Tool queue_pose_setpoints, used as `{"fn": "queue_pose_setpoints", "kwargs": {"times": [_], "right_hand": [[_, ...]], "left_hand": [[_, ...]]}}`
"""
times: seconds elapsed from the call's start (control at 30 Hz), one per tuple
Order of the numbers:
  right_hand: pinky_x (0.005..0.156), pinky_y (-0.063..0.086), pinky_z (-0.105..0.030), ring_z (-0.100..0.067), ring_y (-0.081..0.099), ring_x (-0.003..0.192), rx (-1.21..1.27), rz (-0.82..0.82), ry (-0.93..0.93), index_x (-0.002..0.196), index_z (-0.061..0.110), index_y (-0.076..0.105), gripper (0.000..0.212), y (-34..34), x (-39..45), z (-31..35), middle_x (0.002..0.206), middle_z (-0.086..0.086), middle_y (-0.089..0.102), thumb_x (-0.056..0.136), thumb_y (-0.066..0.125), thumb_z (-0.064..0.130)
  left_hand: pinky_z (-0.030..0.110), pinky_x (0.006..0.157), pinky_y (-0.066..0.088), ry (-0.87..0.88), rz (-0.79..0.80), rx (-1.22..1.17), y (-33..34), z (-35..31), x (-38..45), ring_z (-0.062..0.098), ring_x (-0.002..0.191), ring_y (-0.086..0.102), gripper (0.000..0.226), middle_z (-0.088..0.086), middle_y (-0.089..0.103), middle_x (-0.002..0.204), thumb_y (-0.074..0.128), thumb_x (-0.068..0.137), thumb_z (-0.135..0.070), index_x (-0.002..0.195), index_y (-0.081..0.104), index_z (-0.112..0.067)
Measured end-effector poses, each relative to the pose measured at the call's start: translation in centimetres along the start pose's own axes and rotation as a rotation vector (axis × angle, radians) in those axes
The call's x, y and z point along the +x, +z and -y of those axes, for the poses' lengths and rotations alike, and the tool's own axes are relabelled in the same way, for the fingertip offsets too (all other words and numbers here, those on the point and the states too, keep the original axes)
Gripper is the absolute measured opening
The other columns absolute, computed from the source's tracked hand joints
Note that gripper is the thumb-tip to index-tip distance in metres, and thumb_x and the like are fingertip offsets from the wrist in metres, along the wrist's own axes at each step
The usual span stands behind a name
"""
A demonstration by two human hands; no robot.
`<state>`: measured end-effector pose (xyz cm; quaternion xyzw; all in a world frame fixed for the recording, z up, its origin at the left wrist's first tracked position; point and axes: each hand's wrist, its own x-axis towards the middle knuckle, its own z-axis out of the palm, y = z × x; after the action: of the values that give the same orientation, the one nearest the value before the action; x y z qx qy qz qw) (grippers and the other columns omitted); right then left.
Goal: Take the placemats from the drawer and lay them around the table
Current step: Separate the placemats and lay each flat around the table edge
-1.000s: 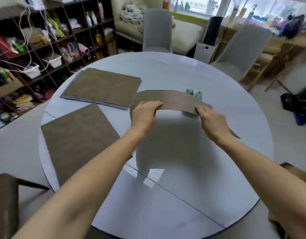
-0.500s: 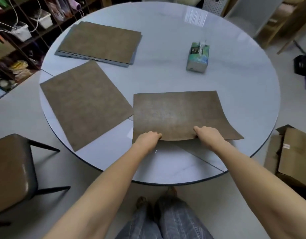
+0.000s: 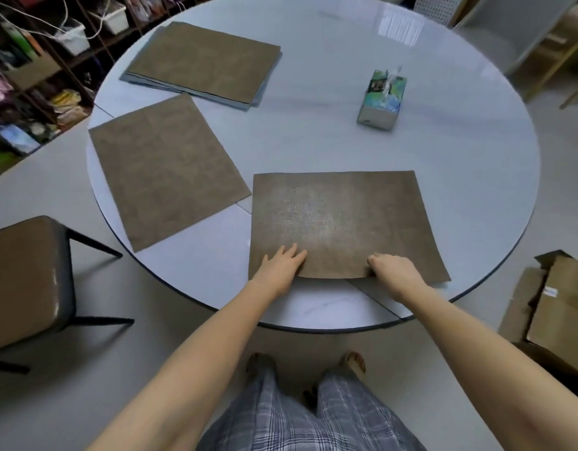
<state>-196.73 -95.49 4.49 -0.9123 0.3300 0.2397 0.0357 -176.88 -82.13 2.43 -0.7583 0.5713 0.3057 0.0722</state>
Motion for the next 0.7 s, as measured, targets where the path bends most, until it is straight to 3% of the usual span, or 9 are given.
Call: {"fn": "queue_pose_setpoints", "kwargs": {"times": [0.13,0.27,0.37,0.43,0.53,0.63,0.7], "right_hand": [[0.072,0.046,-0.033,-0.025,0.05,0.118,0.041,-0.068,-0.046,0.112,0.008,0.048,0.024,3.4,0.0,-1.6,0.124,-0.009,0.051,0.089,0.047,0.0],[0.098,0.047,-0.038,-0.028,0.025,0.143,0.077,-0.073,-0.104,0.127,0.003,0.042,0.031,5.0,0.0,-2.2,0.154,-0.017,0.026,0.097,0.04,0.004],[0.1,0.046,-0.04,-0.03,0.026,0.143,0.106,-0.094,-0.114,0.131,0.0,0.041,0.034,5.9,-0.3,-2.5,0.154,-0.019,0.026,0.097,0.038,0.002],[0.093,0.049,-0.042,-0.033,0.034,0.139,0.128,-0.14,-0.119,0.124,-0.002,0.047,0.031,6.4,-0.4,-2.6,0.15,-0.023,0.033,0.094,0.039,0.0],[0.076,0.058,-0.046,-0.042,0.059,0.114,0.172,-0.16,-0.111,0.096,-0.006,0.061,0.019,6.9,-0.4,-2.1,0.125,-0.031,0.057,0.077,0.055,-0.006],[0.071,0.059,-0.049,-0.045,0.066,0.099,0.211,-0.196,-0.094,0.082,-0.008,0.064,0.016,7.5,-0.4,-1.3,0.11,-0.033,0.064,0.066,0.066,-0.007],[0.07,0.059,-0.047,-0.045,0.067,0.097,0.211,-0.2,-0.095,0.08,-0.007,0.064,0.013,7.6,-0.6,-1.0,0.109,-0.033,0.065,0.067,0.063,-0.005]], "left_hand": [[0.065,0.113,0.006,-0.109,-0.03,-0.066,2.3,-3.3,0.9,0.035,0.148,-0.013,0.086,0.006,-0.016,0.161,0.04,0.091,0.01,0.154,-0.006,-0.026],[0.069,0.112,0.001,-0.201,0.013,-0.082,3.9,-7.2,1.8,0.039,0.146,-0.017,0.082,0.005,-0.022,0.16,0.034,0.094,0.009,0.154,-0.009,-0.028],[0.071,0.11,0.002,-0.263,0.034,-0.068,5.0,-8.7,1.9,0.042,0.144,-0.018,0.083,0.007,-0.025,0.158,0.033,0.094,0.012,0.153,-0.013,-0.025],[0.071,0.11,0.004,-0.289,0.033,-0.057,5.3,-9.2,1.7,0.043,0.144,-0.018,0.084,0.008,-0.025,0.159,0.034,0.093,0.013,0.153,-0.014,-0.023],[0.07,0.111,0.006,-0.299,0.023,-0.063,5.4,-9.5,1.2,0.043,0.145,-0.016,0.079,0.008,-0.021,0.16,0.031,0.094,0.011,0.153,-0.012,-0.019],[0.07,0.111,0.006,-0.308,0.004,-0.059,5.9,-9.5,0.7,0.043,0.145,-0.014,0.075,0.008,-0.018,0.16,0.03,0.096,0.01,0.154,-0.009,-0.017],[0.07,0.111,0.006,-0.313,0.005,-0.059,6.2,-9.4,0.5,0.043,0.145,-0.013,0.072,0.009,-0.016,0.161,0.028,0.097,0.008,0.154,-0.007,-0.016]]}}
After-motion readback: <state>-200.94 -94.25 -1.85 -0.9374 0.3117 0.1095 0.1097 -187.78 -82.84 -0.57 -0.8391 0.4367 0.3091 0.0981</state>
